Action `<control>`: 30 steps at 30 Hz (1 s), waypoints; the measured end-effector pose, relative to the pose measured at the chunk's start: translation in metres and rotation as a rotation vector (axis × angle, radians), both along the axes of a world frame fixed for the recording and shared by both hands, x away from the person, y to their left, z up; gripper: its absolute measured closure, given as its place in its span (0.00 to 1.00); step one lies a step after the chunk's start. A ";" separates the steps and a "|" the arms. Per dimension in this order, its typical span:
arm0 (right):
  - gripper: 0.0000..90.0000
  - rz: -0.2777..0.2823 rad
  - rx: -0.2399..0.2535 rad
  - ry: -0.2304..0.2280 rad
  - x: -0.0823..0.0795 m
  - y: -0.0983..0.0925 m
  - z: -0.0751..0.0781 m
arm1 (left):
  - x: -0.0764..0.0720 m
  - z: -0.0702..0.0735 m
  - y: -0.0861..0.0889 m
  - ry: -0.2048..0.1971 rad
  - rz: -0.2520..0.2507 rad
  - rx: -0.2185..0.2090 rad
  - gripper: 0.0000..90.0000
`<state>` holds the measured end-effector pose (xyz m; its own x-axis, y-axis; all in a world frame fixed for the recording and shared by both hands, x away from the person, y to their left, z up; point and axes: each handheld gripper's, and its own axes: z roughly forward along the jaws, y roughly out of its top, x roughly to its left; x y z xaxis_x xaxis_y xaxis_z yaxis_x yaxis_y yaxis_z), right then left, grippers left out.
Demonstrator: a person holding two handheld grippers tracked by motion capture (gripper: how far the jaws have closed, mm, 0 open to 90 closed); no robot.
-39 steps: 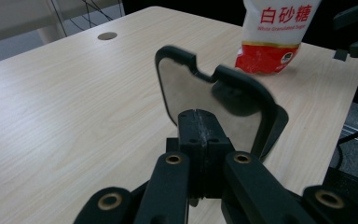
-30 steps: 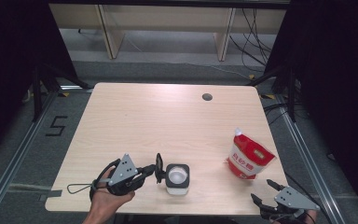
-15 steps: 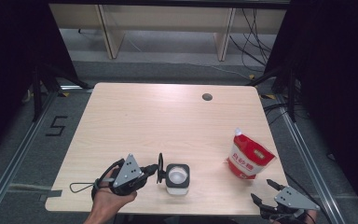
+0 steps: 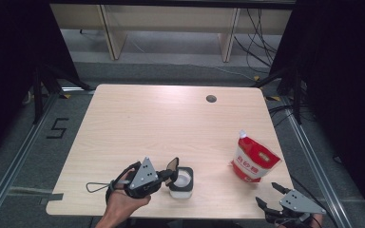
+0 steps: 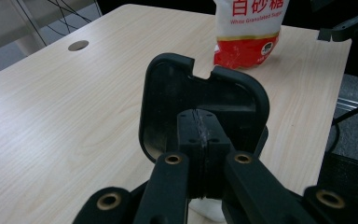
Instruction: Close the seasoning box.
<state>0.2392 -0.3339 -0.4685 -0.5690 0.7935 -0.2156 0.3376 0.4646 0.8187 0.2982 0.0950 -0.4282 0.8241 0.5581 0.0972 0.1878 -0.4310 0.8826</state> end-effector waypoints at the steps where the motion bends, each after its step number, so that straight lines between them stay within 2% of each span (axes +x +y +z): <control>1: 0.31 0.000 0.000 0.000 0.000 0.000 0.000 | 0.000 -0.001 -0.001 0.006 -0.002 0.000 0.98; 6: 0.31 0.002 0.015 0.014 -0.001 0.001 0.000 | 0.002 -0.004 -0.005 0.025 -0.009 -0.008 0.98; 8: 0.31 0.005 0.001 0.003 0.000 0.001 0.000 | 0.003 -0.006 -0.007 0.031 -0.020 -0.001 0.98; 12: 0.31 0.015 0.010 -0.001 0.000 0.001 -0.001 | 0.005 -0.013 -0.013 0.051 -0.028 0.006 0.98; 16: 0.31 0.002 0.024 0.021 -0.002 0.003 -0.001 | 0.006 -0.019 -0.016 0.066 -0.039 0.027 0.98; 17: 0.31 0.007 0.023 0.024 -0.002 0.003 -0.001 | 0.006 -0.021 -0.017 0.070 -0.033 0.005 0.98; 22: 0.31 0.008 0.020 0.023 -0.002 0.003 -0.001 | 0.006 -0.021 -0.017 0.075 -0.032 0.002 0.96; 24: 0.31 0.007 0.019 0.024 -0.002 0.003 -0.001 | 0.007 -0.020 -0.016 0.081 -0.035 0.002 0.93; 27: 0.31 0.009 0.017 0.021 -0.002 0.003 -0.001 | 0.007 -0.017 -0.012 0.095 -0.024 -0.055 0.86; 30: 0.31 0.008 0.017 0.021 -0.002 0.003 -0.001 | 0.007 -0.015 -0.009 0.095 -0.015 -0.065 0.78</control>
<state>0.2377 -0.3306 -0.4700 -0.5799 0.7922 -0.1901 0.3506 0.4534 0.8195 0.3052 0.0863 -0.4430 0.8361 0.5483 -0.0176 0.2658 -0.3768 0.8873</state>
